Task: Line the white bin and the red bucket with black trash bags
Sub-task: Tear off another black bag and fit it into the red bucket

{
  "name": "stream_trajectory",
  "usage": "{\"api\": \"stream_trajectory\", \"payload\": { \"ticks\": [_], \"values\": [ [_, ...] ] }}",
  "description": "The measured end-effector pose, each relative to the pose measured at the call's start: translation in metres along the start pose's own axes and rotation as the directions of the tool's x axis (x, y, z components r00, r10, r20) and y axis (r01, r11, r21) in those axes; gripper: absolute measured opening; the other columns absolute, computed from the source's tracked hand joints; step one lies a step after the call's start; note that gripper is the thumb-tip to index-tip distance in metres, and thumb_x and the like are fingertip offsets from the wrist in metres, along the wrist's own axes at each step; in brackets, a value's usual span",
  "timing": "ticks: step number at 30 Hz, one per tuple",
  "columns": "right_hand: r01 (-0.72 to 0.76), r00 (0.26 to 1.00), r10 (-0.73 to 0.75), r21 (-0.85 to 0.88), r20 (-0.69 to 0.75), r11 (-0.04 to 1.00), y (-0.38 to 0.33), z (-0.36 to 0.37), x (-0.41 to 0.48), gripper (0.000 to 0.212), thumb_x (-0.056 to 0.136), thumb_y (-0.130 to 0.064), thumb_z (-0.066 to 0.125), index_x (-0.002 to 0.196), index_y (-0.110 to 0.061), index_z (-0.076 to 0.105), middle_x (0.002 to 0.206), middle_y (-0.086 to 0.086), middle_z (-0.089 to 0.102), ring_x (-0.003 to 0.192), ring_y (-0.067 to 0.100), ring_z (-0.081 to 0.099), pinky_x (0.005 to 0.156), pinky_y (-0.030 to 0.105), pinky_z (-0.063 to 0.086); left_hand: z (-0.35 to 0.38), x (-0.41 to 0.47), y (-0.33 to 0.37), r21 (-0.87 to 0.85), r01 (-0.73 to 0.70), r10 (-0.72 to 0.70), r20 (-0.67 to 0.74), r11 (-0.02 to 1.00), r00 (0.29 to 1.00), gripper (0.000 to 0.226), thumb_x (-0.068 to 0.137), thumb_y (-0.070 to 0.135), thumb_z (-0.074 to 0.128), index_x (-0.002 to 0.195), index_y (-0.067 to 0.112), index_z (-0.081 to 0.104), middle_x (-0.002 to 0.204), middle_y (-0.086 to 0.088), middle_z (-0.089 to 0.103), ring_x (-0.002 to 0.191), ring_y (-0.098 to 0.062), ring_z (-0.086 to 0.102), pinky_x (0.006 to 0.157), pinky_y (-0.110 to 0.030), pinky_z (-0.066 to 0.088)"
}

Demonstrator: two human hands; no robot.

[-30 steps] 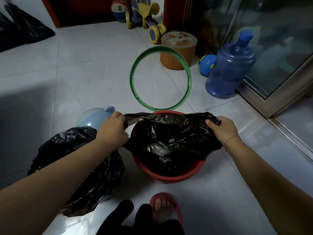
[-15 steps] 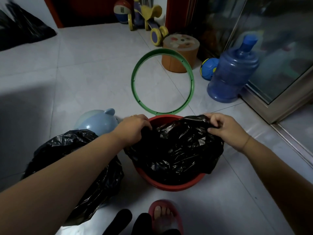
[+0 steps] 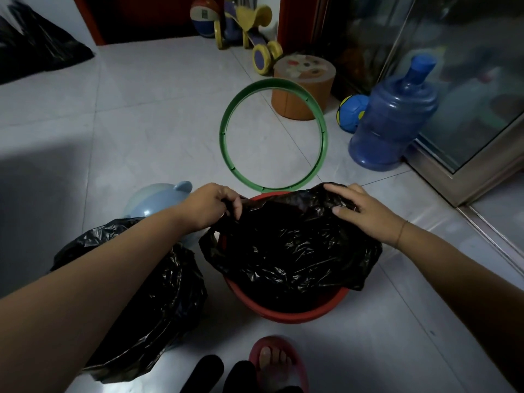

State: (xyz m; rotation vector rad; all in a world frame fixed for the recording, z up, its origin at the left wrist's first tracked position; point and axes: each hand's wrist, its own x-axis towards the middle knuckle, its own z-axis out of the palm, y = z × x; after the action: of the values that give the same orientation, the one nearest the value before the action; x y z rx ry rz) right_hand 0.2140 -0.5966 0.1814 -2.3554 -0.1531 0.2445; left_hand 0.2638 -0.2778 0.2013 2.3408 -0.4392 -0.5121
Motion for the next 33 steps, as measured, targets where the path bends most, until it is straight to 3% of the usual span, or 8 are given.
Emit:
{"api": "stream_trajectory", "payload": {
  "ticks": [2,5,8,13,18,21,27,33],
  "values": [
    [-0.014,1.000,0.015,-0.036,0.011,0.999,0.006,0.002,0.003,0.058,0.092,-0.033,0.056,0.145,-0.033,0.034,0.110,0.005,0.041,0.108,0.014,0.046,0.096,0.016,0.028,0.000,0.005,-0.004,0.085,0.028,-0.031,0.032,0.996,0.999,0.051,0.077,-0.019,0.038,0.091,0.015,0.074,0.103,-0.008,0.068,0.100,-0.022,0.062,0.081,-0.015,0.043],
    [-0.044,0.998,0.048,-0.089,0.044,0.995,0.016,0.006,0.009,0.066,0.089,-0.042,0.058,0.146,-0.038,0.026,0.111,0.002,0.036,0.108,0.011,0.042,0.103,0.020,0.028,0.001,0.010,-0.013,0.220,0.074,-0.085,0.038,0.973,0.996,0.064,0.083,-0.015,0.036,0.136,0.016,0.053,0.140,-0.006,0.053,0.131,-0.022,0.046,0.107,-0.022,0.030],
    [-0.018,0.997,0.023,-0.071,0.070,0.997,0.019,0.012,0.013,0.068,0.088,-0.044,0.057,0.146,-0.045,0.021,0.113,-0.001,0.035,0.109,0.009,0.042,0.108,0.025,0.029,0.004,0.013,-0.016,0.162,0.078,-0.088,0.050,0.984,0.995,0.053,0.091,0.002,0.039,0.141,0.019,0.047,0.144,-0.009,0.049,0.134,-0.027,0.042,0.112,-0.035,0.030],
    [0.093,0.991,-0.093,0.010,0.093,0.996,0.019,0.014,0.013,0.055,0.089,-0.046,0.049,0.138,-0.054,0.026,0.109,-0.002,0.037,0.110,0.002,0.041,0.106,0.016,0.023,0.020,0.018,-0.026,0.078,0.175,-0.166,-0.118,0.981,0.979,0.064,0.078,0.073,0.052,0.127,0.032,0.057,0.119,0.000,0.067,0.111,-0.021,0.061,0.099,-0.040,0.046],
    [0.097,0.994,-0.094,-0.051,0.063,0.994,0.021,0.015,0.012,0.040,0.089,-0.046,0.047,0.128,-0.044,0.049,0.096,-0.012,0.035,0.098,-0.003,0.044,0.097,0.013,0.031,0.036,0.028,-0.027,0.152,0.091,-0.055,-0.228,0.984,0.972,0.074,0.070,0.034,0.082,0.135,0.018,0.050,0.122,-0.002,0.066,0.108,-0.022,0.062,0.094,-0.035,0.048],
    [0.017,1.000,-0.015,-0.105,0.017,0.994,0.022,0.016,0.016,0.061,0.085,-0.054,0.046,0.141,-0.031,0.042,0.109,-0.001,0.042,0.107,0.013,0.048,0.097,0.022,0.035,0.035,0.032,-0.031,0.069,0.054,-0.045,-0.123,0.996,0.991,0.080,0.071,0.019,0.084,0.140,0.013,0.044,0.126,-0.002,0.063,0.113,-0.017,0.058,0.099,-0.025,0.042],
    [-0.041,0.994,0.061,-0.205,0.092,0.978,0.025,0.026,0.025,0.106,0.062,-0.074,0.052,0.150,-0.023,0.024,0.123,-0.007,0.032,0.123,0.011,0.036,0.110,0.031,0.032,0.027,0.032,-0.039,0.013,0.001,0.000,-0.039,1.000,0.999,0.068,0.071,0.023,0.084,0.132,0.018,0.055,0.107,0.011,0.065,0.101,-0.008,0.062,0.083,-0.006,0.040],
    [-0.046,0.993,0.055,-0.088,0.102,0.995,0.028,0.031,0.026,0.085,0.065,-0.069,0.057,0.140,-0.034,0.040,0.111,-0.004,0.042,0.110,0.012,0.048,0.102,0.029,0.038,0.030,0.029,-0.044,-0.014,0.105,-0.105,0.040,0.994,0.994,0.064,0.067,0.036,0.085,0.124,0.026,0.058,0.089,0.024,0.063,0.074,0.014,0.058,0.061,0.006,0.038]
  ]
}}
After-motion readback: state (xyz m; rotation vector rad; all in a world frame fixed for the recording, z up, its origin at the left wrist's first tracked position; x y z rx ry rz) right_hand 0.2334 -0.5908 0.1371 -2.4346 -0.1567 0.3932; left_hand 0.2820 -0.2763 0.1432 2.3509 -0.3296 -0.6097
